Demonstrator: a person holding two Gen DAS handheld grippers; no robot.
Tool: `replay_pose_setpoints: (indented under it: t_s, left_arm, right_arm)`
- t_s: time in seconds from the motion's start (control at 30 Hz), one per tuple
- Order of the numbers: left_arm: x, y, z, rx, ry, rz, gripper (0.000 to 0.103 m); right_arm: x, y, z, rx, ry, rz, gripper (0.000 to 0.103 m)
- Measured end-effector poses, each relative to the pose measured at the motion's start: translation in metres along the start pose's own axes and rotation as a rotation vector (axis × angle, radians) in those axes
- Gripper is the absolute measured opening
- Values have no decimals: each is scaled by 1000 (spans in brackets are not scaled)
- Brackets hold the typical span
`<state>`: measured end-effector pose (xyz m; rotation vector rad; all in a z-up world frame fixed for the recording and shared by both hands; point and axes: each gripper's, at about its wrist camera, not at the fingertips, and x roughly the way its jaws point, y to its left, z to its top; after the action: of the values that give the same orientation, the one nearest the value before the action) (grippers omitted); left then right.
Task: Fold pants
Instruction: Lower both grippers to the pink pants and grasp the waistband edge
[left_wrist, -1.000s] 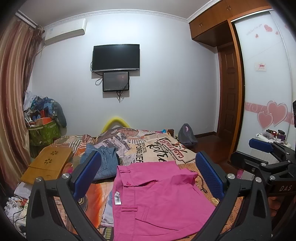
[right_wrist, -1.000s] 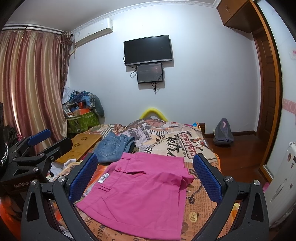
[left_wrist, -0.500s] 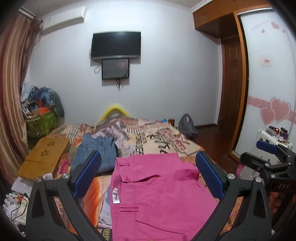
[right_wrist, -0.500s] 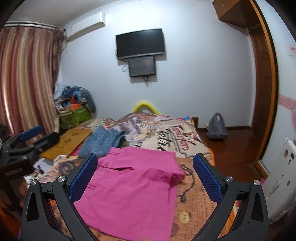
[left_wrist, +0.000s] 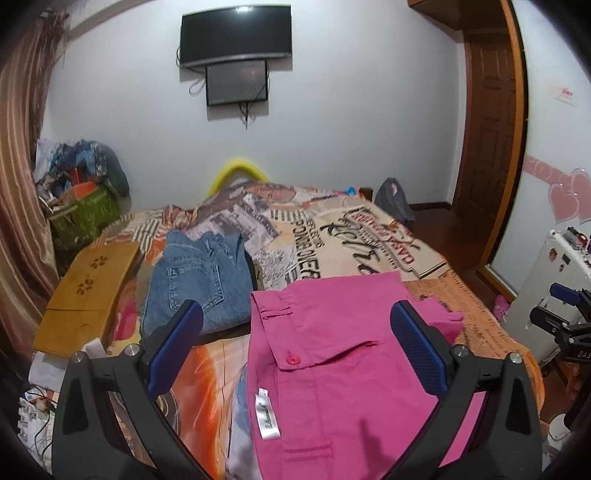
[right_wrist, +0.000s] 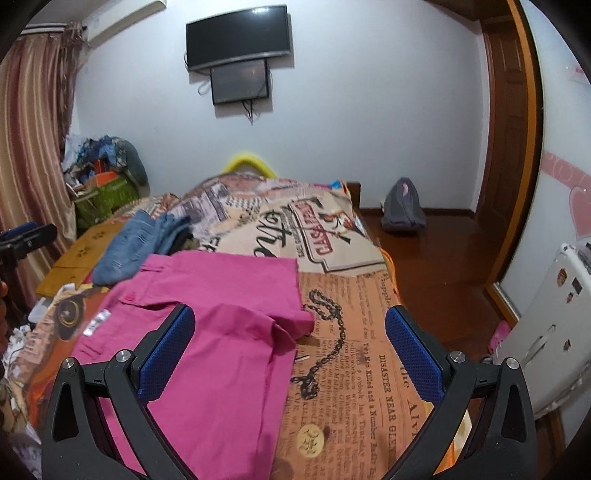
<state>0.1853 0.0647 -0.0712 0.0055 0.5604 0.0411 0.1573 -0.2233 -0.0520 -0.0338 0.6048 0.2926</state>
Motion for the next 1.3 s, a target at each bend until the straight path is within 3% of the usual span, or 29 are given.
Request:
replay_pose_setpoints:
  t_s: [0.1,0.17,0.37,0.47,0.7,0.77,0.83,1.13,1.3]
  left_arm:
    - [27,5,-1,-2,50,-2,103]
    - [45,7,-5,2,84,4,101]
    - [99,4,-35,29,239,-44,76]
    - [116,0,-54,53,300,-61,70]
    - [141,4,-79,21,406,-103,67]
    - [145,9,-82,-5,420,-114,67]
    - [146,13,-84,-20,427,-118,67]
    - [150,12,-88,-6,438,-101,70]
    - [137,14,-76,29,406,-18,70]
  right_arm:
    - [23,-6,1,7,36,20,98]
    - [40,-8,0,1,71,34,88]
    - [90,-8,-20,59,237,159,62]
    - [111,-6,-33,81,319,209,50]
    - [137,-6,-40,88,388,257,42]
    - [144,-8,-40,85,397,260,22]
    - [149,-11,-40,96,408,305,10]
    - [144,-11,-39,34,382,215,5]
    - [135,-25,-35,39,403,169,5]
